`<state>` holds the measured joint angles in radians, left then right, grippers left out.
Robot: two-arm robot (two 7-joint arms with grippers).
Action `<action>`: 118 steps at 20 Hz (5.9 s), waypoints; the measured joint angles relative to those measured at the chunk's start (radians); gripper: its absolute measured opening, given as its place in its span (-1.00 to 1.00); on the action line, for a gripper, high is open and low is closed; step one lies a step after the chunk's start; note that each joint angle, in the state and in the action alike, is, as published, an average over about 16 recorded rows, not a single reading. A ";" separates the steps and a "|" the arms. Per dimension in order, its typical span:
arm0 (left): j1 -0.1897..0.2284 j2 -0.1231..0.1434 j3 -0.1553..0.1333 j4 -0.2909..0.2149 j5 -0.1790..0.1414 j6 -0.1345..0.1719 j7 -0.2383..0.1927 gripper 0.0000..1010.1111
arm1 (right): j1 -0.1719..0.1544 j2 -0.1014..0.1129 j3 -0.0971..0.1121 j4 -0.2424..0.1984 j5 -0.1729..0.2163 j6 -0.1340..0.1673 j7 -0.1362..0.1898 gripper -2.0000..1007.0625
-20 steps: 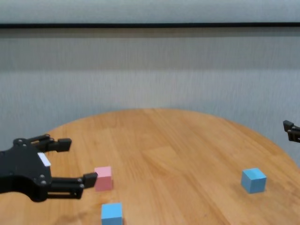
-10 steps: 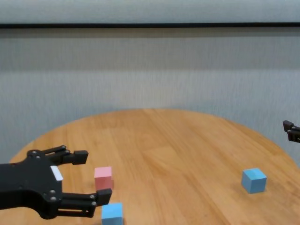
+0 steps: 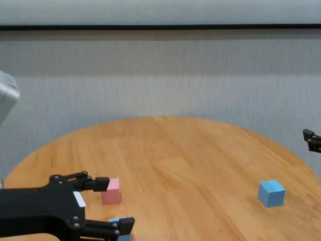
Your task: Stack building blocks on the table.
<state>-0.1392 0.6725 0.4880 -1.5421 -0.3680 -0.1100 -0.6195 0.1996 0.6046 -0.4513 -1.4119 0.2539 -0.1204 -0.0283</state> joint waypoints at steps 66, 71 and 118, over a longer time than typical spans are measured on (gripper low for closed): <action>-0.137 -0.173 0.044 0.289 0.104 0.050 -0.018 0.99 | 0.000 0.000 0.000 0.000 0.000 0.000 0.000 1.00; -0.141 -0.176 0.044 0.297 0.111 0.055 -0.014 0.99 | 0.000 0.000 0.000 0.000 0.000 0.000 0.000 1.00; -0.201 -0.242 -0.021 0.214 0.131 0.152 0.107 -0.22 | 0.000 0.000 0.000 0.000 0.000 0.000 0.000 0.99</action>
<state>-0.3401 0.4307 0.4671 -1.3279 -0.2367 0.0420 -0.5124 0.1996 0.6046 -0.4513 -1.4118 0.2538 -0.1205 -0.0283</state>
